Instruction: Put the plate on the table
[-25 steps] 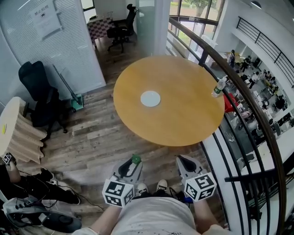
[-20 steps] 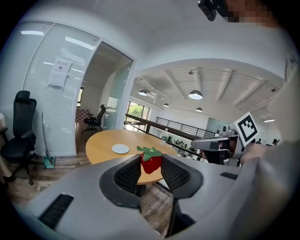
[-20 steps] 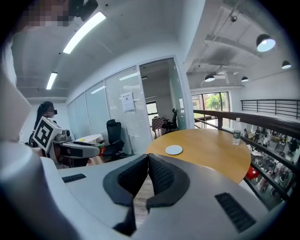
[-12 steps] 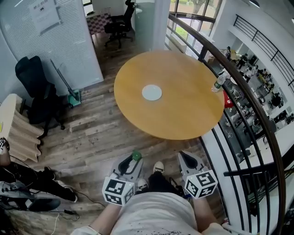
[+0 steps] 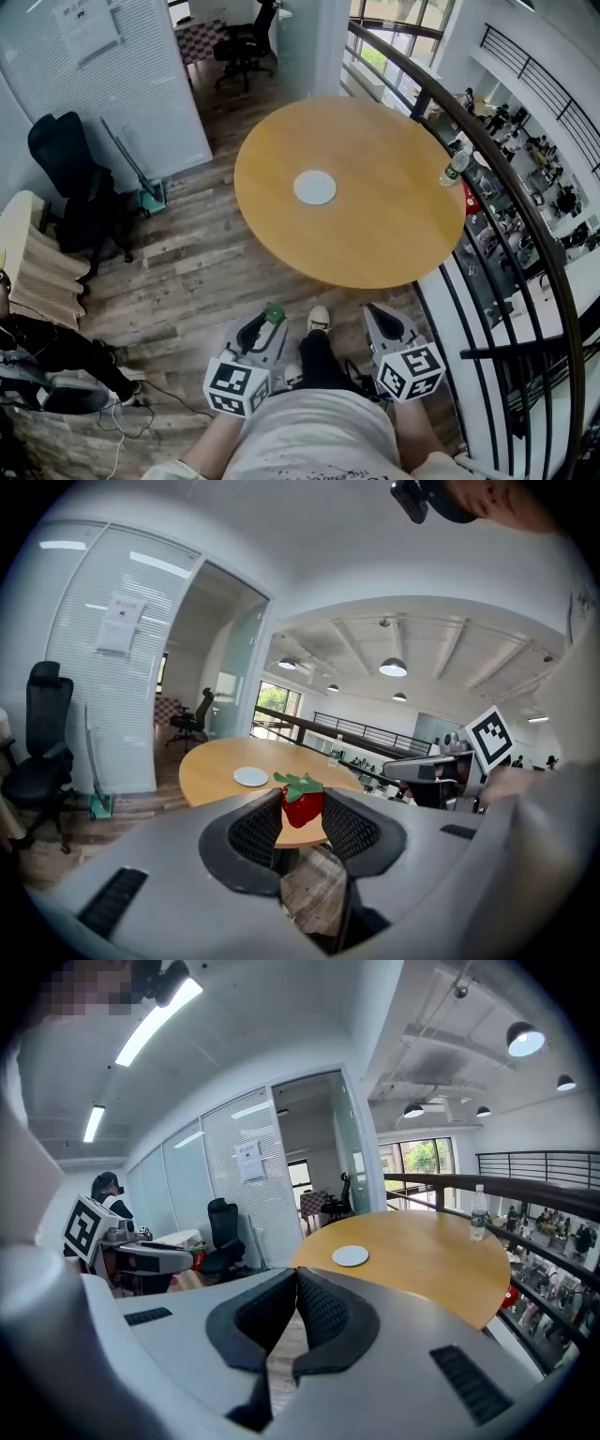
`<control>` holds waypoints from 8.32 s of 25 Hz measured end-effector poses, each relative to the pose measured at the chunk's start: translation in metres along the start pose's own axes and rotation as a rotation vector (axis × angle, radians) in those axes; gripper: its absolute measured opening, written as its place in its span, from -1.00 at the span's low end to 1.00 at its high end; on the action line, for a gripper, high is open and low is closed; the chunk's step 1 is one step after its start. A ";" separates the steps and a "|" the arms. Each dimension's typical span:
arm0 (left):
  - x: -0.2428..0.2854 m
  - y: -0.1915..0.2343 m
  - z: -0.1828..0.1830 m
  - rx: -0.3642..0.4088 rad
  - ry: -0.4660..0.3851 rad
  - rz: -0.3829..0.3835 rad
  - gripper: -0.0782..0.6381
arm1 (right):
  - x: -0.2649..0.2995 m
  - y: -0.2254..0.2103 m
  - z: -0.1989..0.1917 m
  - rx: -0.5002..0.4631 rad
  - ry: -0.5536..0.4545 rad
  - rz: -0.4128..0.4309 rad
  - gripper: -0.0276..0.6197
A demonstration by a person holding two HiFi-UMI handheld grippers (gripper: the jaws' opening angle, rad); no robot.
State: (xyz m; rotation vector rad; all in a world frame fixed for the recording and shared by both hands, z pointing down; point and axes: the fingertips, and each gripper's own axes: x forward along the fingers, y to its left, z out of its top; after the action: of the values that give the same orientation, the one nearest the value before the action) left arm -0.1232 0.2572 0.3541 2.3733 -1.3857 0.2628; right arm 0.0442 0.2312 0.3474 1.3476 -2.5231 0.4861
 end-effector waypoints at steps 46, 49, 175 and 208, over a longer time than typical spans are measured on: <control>0.253 0.109 0.105 -0.015 0.097 0.053 -0.37 | 0.219 -0.186 0.091 0.059 0.058 0.073 -0.84; 0.263 0.113 0.105 0.003 0.113 0.022 -0.37 | 0.222 -0.186 0.087 0.062 0.066 0.052 -0.84; 0.443 0.186 0.029 0.361 0.480 -0.159 -0.66 | 0.316 -0.230 0.043 0.178 0.163 -0.040 -0.84; 0.301 0.117 0.096 0.078 0.279 -0.209 -0.71 | 0.248 -0.166 0.114 0.052 0.065 0.029 -0.84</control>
State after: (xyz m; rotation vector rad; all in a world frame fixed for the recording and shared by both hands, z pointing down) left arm -0.0776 -0.0742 0.3968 2.4089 -1.0100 0.5735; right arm 0.0414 -0.0882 0.3616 1.2932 -2.4965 0.5953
